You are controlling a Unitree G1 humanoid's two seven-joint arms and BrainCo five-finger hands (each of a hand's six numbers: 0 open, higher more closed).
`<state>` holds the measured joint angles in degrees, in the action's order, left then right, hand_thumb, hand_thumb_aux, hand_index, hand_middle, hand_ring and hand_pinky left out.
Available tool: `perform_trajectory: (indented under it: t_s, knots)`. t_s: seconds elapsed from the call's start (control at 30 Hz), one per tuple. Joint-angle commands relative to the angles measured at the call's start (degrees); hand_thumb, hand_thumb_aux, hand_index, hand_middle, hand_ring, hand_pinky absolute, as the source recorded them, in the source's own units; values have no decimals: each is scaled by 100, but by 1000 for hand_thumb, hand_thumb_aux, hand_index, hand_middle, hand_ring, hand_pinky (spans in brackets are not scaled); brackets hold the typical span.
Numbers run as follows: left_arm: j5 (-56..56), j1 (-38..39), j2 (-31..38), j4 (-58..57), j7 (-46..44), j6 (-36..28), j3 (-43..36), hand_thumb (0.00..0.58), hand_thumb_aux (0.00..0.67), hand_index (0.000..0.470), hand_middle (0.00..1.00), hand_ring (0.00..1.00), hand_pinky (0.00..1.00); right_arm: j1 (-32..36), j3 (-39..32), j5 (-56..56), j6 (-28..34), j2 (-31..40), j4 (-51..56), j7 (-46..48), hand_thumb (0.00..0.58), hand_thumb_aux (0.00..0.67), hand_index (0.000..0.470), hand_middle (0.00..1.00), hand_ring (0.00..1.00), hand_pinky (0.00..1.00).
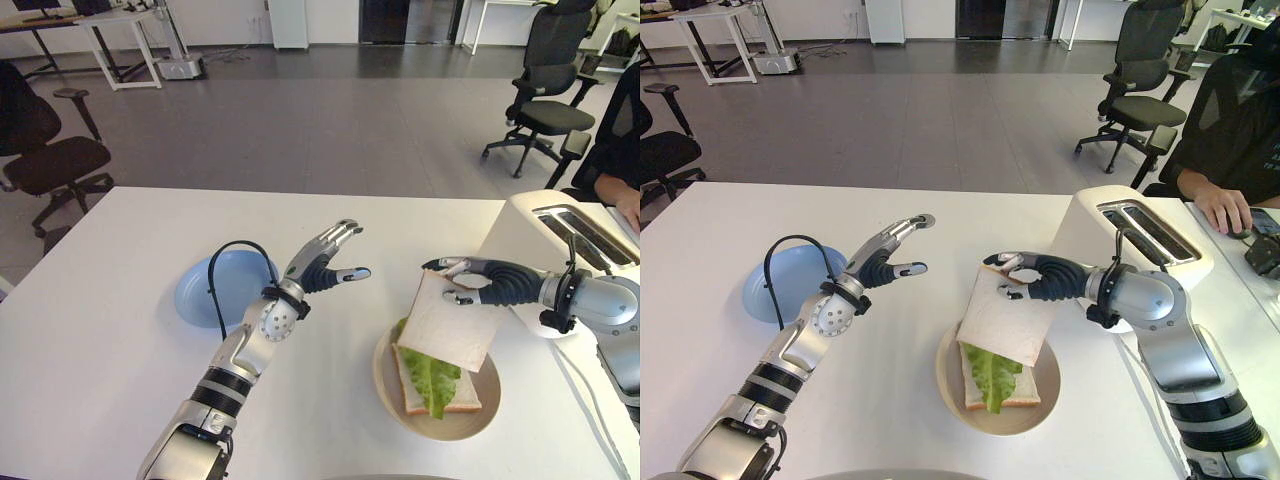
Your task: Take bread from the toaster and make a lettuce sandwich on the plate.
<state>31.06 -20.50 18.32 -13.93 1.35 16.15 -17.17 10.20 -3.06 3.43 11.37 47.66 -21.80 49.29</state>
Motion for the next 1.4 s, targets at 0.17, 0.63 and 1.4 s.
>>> perform_trajectory:
  t_s: [0.17, 0.63, 1.4]
  knots:
    - [47, 23, -17, -7, -35, -39, -33, 0, 0, 0, 0, 0, 0, -113, -617, 109, 97, -230, 156, 402, 580, 670, 470, 0, 0, 0]
    - [-1837, 290, 45, 1344, -1403, 1602, -345, 0, 0, 0, 0, 0, 0, 290, -1416, -892, -859, -765, 2461, 91, 580, 670, 470, 0, 0, 0]
    - [-2417, 515, -689, -1548, -4255, 1756, -2282, 0, 0, 0, 0, 0, 0, 344, -1130, -754, -924, -1007, 2577, -29, 580, 670, 470, 0, 0, 0]
